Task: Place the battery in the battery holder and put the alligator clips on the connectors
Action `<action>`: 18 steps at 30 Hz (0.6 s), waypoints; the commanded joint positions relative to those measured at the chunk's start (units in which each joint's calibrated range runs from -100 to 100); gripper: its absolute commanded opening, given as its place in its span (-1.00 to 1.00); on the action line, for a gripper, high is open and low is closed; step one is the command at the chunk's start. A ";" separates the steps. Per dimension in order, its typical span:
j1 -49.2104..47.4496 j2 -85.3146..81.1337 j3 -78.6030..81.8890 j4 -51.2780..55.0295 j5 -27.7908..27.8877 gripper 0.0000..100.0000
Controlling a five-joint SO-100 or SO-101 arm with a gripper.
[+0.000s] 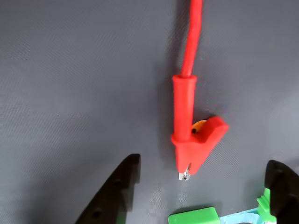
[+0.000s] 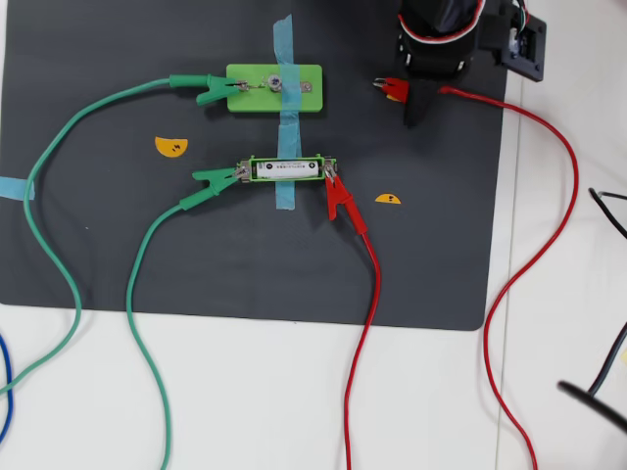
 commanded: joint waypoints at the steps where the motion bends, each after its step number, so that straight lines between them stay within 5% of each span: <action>1: 0.32 0.84 -2.72 -0.68 -0.29 -0.46; 18: 0.42 1.78 -2.81 -4.29 -0.34 -0.46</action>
